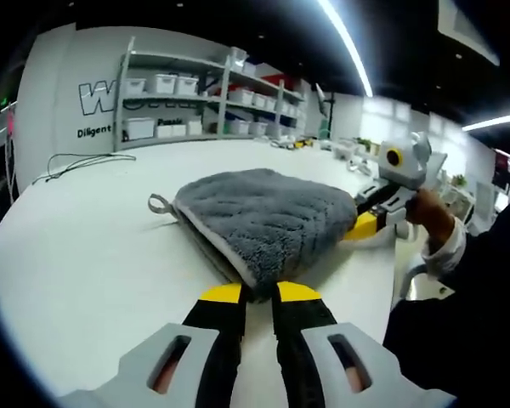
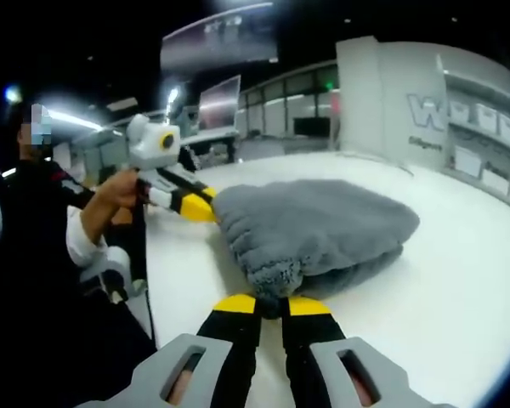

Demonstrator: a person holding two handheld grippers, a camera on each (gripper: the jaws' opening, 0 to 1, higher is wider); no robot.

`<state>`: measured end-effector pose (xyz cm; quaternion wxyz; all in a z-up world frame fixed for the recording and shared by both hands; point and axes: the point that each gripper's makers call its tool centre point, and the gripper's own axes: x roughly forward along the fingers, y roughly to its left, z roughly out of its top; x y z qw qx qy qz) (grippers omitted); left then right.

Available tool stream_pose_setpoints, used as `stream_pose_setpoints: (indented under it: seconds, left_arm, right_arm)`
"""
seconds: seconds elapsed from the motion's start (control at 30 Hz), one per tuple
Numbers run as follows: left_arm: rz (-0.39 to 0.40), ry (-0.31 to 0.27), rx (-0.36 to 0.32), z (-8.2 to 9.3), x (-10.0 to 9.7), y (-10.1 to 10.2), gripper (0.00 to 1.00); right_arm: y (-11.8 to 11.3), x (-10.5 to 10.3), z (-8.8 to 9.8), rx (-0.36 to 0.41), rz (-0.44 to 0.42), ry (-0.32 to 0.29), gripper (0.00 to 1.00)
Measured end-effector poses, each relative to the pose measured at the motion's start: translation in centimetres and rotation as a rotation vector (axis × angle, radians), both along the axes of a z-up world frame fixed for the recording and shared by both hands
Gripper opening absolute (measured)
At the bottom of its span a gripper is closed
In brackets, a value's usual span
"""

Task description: Open the folded towel by lifting each exposed corner and separating the folded layers until the towel lies flat within the target outline without major curled edges

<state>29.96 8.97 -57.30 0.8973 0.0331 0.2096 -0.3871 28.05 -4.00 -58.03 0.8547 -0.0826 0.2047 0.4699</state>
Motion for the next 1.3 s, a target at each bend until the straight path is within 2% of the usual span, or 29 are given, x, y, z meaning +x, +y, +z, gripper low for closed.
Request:
stream_pose_setpoints:
  seconds: [0.57,0.73,1.3]
  left_arm:
    - [0.03,0.003,-0.013,-0.1,0.3,0.7,0.11]
    - [0.051,0.003,-0.019,-0.1,0.7,1.4,0.11]
    - [0.075,-0.004,-0.02,-0.2,1.0,2.0,0.11]
  right_arm:
    - [0.7,-0.6,0.0,0.003,0.001,0.023,0.06]
    - [1.5,-1.6,0.4,0.04,0.034,0.058,0.06]
    - [2.6,-2.8,0.2,0.04,0.067,0.076,0.06]
